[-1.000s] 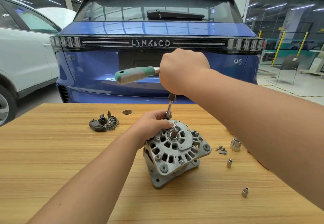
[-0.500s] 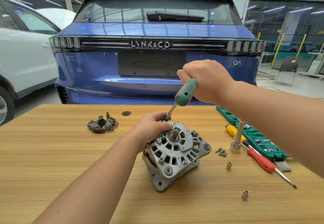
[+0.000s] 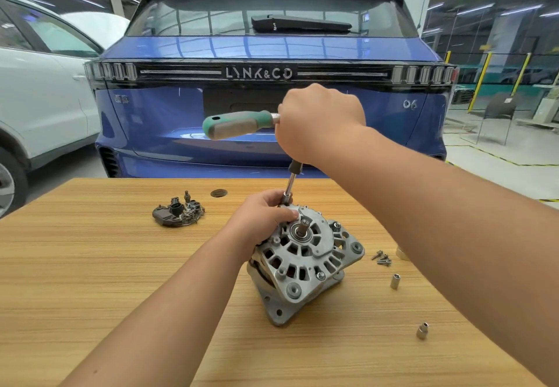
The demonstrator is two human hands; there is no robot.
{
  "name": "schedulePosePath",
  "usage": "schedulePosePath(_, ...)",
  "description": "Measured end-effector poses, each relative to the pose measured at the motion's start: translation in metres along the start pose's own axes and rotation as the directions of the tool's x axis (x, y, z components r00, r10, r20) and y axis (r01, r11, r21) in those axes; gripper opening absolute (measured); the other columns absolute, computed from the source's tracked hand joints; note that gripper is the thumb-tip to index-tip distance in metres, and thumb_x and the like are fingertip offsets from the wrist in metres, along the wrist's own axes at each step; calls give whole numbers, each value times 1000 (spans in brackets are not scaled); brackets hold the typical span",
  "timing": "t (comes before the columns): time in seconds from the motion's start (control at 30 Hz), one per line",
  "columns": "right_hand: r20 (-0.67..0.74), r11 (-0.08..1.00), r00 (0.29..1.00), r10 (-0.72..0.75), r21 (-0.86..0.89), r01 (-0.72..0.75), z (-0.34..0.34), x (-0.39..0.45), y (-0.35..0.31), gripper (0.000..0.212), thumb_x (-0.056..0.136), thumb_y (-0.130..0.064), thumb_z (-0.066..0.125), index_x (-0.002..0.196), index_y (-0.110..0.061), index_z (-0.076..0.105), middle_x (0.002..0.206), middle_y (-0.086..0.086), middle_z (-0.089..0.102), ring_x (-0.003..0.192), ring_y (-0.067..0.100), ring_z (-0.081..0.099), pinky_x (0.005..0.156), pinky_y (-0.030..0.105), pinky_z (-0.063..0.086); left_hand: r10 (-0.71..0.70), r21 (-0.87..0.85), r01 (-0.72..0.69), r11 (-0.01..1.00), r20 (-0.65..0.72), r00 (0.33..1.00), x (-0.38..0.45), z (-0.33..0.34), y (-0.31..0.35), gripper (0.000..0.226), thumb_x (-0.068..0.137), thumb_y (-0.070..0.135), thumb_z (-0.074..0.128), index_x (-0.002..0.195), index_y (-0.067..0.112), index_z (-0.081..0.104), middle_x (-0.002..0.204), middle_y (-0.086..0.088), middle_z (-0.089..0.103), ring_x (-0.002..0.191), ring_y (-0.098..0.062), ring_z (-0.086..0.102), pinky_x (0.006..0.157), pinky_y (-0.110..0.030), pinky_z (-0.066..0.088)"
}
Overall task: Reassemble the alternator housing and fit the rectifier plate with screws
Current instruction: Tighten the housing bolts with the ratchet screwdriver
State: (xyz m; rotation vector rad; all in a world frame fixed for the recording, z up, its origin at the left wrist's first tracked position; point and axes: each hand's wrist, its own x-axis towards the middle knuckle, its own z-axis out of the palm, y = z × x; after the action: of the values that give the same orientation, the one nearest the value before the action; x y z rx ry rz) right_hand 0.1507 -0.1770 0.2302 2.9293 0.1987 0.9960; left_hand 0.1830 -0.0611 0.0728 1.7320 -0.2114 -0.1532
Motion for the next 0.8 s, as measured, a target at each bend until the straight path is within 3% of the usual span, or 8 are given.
schedulePosePath(0.1,108,990,985,-136,62,129,-3,5,17,26,100,-38,42,78,-23,44,76,-3,46,64,16,42,53,31,25,-13,12,13,1000,37,999,0,-3,1,23,84,15,79,93,36,76,95,5,79,93,-22,77,94,-49,59)
schedulePosePath(0.2,215,908,898,-385,261,327,-9,7,41,41,92,-62,39,98,-22,44,85,-10,46,73,12,46,59,32,31,-9,36,6,999,77,997,2,-7,1,23,81,19,79,93,38,78,99,0,79,98,-26,75,93,-46,59)
schedulePosePath(0.3,252,836,800,-544,241,493,-19,5,57,53,86,-70,39,107,-21,42,89,-15,41,75,7,45,60,18,29,-28,33,23,999,171,985,4,-13,4,25,85,17,76,98,38,78,91,1,79,75,-13,74,67,-30,60)
schedulePosePath(0.37,282,804,754,-593,174,568,-26,4,60,51,84,-70,33,103,-23,38,86,-13,42,70,4,43,58,19,29,-55,40,47,998,224,973,4,-17,7,27,87,15,74,103,36,77,86,3,79,64,-6,70,53,-20,52)
schedulePosePath(0.5,483,845,705,-520,170,507,-42,9,43,23,79,-49,36,89,-28,39,84,0,54,73,19,50,61,38,36,-81,22,78,997,258,963,9,-19,10,32,89,8,73,113,29,76,89,3,78,70,-9,71,54,-19,51)
schedulePosePath(0.57,576,882,671,-467,251,399,-45,13,35,17,84,-43,44,83,-27,49,78,-2,59,70,20,52,61,35,38,-82,24,79,997,260,962,11,-19,10,33,90,6,72,113,29,76,87,3,77,66,-6,69,50,-16,48)
schedulePosePath(0.67,585,870,646,-491,363,333,-41,20,26,25,94,-33,56,78,-15,61,47,-10,53,46,14,47,45,20,39,-100,18,99,995,257,961,12,-19,9,34,88,7,74,111,32,77,93,-1,78,65,-8,69,50,-16,48)
schedulePosePath(0.8,550,880,688,-474,276,386,-39,25,26,41,94,-56,56,73,-22,67,47,-13,53,40,5,43,54,28,34,-109,2,113,994,268,957,13,-20,9,35,88,6,74,113,30,77,89,-1,78,65,-9,70,50,-18,49)
